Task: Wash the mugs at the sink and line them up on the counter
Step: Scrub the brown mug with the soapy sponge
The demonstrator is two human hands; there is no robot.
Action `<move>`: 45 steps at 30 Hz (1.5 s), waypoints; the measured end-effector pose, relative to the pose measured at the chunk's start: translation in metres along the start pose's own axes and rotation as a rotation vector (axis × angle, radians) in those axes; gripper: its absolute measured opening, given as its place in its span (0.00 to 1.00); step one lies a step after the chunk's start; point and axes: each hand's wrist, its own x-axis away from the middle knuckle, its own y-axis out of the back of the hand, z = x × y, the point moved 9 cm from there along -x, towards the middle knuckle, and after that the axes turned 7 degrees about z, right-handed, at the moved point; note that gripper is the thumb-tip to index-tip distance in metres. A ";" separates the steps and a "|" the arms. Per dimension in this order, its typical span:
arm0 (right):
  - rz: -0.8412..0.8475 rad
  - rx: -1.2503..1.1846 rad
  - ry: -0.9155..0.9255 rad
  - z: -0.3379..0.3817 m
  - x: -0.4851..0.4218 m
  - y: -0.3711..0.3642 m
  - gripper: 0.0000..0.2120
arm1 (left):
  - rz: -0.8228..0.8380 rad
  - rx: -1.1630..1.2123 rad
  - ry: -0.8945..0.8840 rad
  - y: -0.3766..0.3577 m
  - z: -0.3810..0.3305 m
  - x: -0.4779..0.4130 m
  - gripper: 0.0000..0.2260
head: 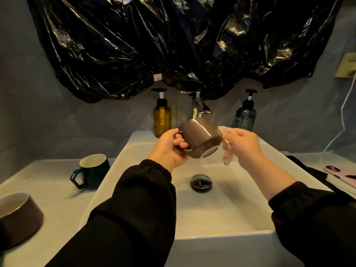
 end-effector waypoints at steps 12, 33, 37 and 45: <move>0.108 0.503 0.801 0.064 0.056 -0.060 0.12 | -0.164 0.184 0.034 0.016 0.001 0.007 0.18; 0.132 0.872 0.934 0.046 0.070 -0.079 0.09 | -0.056 0.378 0.025 0.010 -0.012 0.014 0.18; 0.046 0.546 0.536 0.032 0.040 -0.049 0.03 | -0.040 0.369 0.023 0.010 -0.013 0.015 0.17; -0.092 0.034 0.229 0.025 0.020 -0.016 0.05 | -0.058 0.275 0.063 0.009 0.002 0.012 0.19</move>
